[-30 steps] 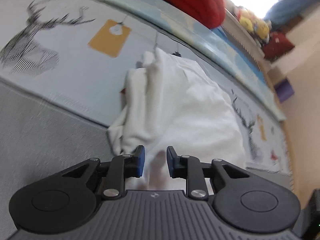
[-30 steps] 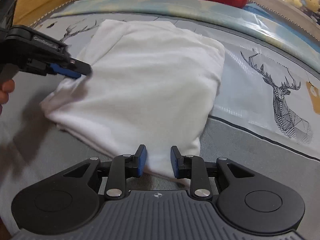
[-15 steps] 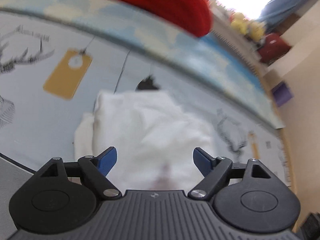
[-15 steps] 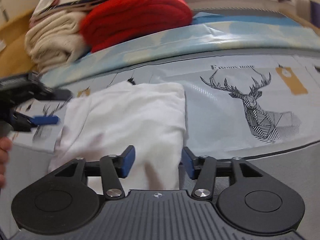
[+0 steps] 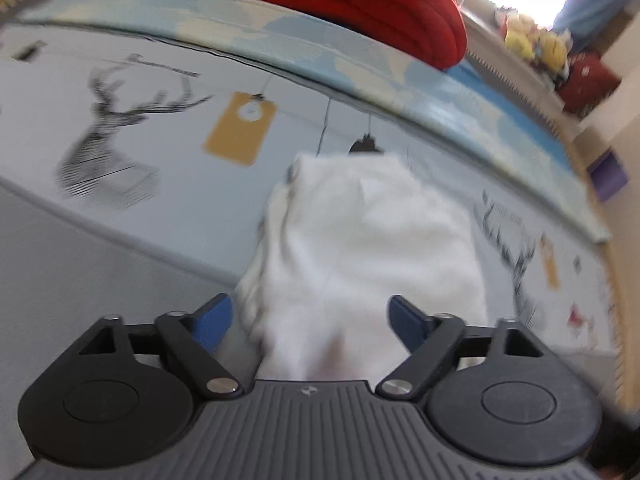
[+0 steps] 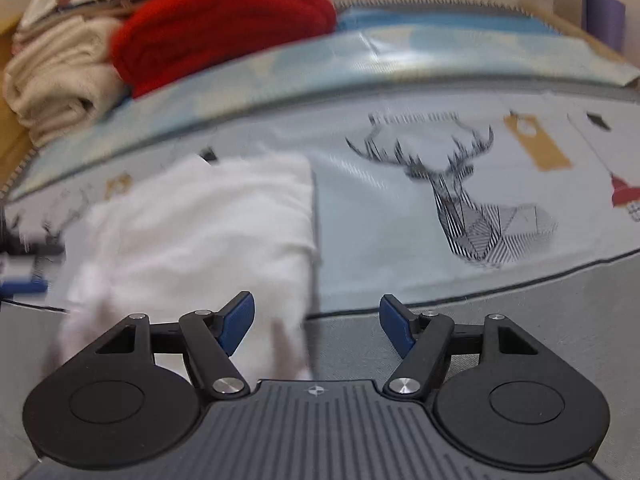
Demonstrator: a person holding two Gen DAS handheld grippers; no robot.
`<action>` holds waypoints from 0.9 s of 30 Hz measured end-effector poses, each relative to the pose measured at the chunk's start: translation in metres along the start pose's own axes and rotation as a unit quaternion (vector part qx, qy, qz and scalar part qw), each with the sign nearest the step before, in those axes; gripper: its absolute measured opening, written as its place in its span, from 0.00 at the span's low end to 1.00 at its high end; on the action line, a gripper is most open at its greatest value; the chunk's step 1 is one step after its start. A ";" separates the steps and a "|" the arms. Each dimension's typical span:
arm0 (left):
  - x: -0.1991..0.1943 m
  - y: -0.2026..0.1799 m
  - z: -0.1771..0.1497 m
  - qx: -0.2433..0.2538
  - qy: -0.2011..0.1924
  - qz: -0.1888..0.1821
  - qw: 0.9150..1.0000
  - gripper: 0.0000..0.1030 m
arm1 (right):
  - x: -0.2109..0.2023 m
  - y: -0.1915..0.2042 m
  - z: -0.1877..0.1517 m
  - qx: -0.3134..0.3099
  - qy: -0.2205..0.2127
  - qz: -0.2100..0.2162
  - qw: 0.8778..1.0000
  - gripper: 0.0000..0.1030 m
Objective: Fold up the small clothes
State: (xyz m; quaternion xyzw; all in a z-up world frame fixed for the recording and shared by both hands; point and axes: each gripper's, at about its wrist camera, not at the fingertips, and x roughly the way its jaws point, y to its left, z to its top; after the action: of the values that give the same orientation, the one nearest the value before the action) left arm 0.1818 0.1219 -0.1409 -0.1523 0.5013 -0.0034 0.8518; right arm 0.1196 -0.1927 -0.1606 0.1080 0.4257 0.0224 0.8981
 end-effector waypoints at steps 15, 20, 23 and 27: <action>-0.017 -0.020 -0.078 0.111 -0.034 0.076 0.990 1.00 | -0.087 0.068 -0.080 -0.065 -0.085 -0.016 0.994 0.88; -0.015 -0.011 -0.072 0.083 -0.035 0.076 0.993 1.00 | -0.073 0.085 -0.081 -0.106 -0.085 -0.024 0.990 0.88; -0.012 -0.007 -0.068 0.063 -0.024 0.064 0.996 1.00 | -0.066 0.084 -0.082 -0.103 -0.077 -0.026 0.991 0.88; -0.008 -0.015 -0.071 0.099 -0.010 0.067 0.993 1.00 | -0.056 0.077 -0.083 -0.077 -0.048 -0.031 0.995 0.88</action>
State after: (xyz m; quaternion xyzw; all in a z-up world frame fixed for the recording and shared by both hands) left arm 0.1192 0.0905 -0.1623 -0.0330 0.4992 0.0059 0.8658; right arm 0.0243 -0.1105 -0.1526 0.0267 0.3822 0.0220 0.9234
